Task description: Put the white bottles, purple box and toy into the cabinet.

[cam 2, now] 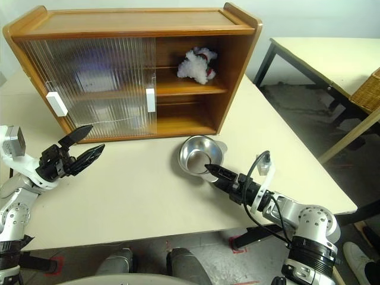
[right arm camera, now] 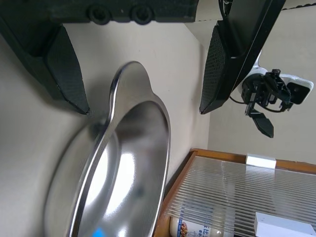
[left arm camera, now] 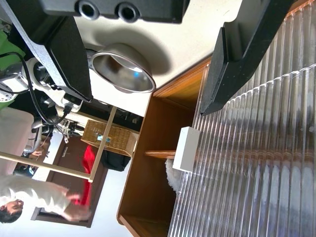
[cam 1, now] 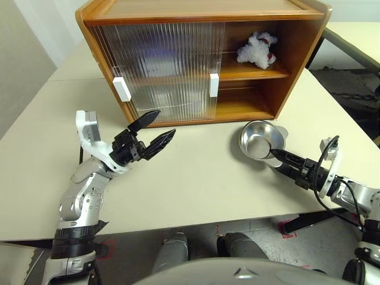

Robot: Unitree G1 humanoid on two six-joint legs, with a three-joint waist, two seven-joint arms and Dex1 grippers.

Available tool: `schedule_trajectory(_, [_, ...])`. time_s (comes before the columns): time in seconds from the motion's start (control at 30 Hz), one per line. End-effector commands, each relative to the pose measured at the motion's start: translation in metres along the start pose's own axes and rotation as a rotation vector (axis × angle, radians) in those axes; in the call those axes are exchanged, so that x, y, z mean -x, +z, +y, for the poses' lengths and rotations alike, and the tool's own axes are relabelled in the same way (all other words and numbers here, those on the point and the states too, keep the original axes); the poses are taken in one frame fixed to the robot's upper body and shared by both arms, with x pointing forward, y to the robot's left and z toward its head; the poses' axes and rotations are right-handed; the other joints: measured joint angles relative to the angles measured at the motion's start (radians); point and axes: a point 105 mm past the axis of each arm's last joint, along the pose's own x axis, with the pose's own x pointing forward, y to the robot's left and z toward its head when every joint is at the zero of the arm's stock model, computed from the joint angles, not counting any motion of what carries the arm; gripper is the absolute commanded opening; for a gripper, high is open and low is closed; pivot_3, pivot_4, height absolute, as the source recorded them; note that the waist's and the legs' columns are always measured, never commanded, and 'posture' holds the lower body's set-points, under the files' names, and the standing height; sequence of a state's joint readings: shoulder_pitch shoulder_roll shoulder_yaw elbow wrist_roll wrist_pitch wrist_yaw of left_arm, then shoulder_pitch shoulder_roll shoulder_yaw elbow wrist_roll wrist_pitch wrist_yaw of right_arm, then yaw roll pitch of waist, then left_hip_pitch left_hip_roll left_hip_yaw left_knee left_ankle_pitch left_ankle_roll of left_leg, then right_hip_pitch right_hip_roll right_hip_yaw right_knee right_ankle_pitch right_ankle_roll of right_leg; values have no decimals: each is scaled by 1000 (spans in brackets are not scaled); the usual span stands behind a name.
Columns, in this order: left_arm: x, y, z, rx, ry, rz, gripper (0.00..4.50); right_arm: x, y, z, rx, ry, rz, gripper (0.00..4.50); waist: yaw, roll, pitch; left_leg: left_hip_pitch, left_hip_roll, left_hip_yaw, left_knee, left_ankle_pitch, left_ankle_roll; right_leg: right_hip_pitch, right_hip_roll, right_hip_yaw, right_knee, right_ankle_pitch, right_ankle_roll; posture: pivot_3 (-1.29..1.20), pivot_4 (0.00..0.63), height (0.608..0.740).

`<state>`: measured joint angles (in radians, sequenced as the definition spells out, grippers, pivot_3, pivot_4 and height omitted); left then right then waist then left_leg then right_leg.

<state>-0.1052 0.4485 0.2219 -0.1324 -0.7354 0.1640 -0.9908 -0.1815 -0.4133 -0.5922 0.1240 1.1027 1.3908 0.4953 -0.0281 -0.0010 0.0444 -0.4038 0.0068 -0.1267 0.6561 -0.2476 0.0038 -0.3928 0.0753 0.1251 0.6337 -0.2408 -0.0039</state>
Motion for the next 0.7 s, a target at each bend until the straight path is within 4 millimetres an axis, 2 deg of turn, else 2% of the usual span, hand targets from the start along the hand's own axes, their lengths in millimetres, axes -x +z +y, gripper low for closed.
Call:
schedule_trajectory(0.03, [-1,1,-2,-18,-7,11,4500,-3,2,2,6,4,-3,4458,0,0,0,0,0,0,0,0,0,0,0,0,0,0,0,-39,74,740])
schedule_trajectory(0.1, [-1,2,-2,-19,-9,11,4500,-3,3,2,6,6,-7,4458,0,0,0,0,0,0,0,0,0,0,0,0,0,0,0,-39,74,740])
schedule_trajectory(0.13, [-2,2,-2,-19,-9,11,4500,-2,3,2,5,7,-8,4071,0,0,0,0,0,0,0,0,0,0,0,0,0,0,0,-39,74,740])
schedule_trajectory(0.17, [-1,2,-2,-19,-10,11,4500,-2,3,2,5,7,-10,3918,1,0,0,0,0,0,0,0,0,0,0,0,0,0,0,-41,68,740])
schedule_trajectory(0.5, [-2,1,-2,-16,-16,12,4500,-1,6,0,20,-7,-24,49,0,0,0,0,0,0,0,0,0,0,0,0,0,0,0,-47,64,740])
schedule_trajectory(0.7, [-3,1,-2,-17,-17,12,4500,-2,11,1,27,1,-38,17,0,0,-1,1,0,0,1,0,0,1,0,0,0,0,1,-48,61,740])
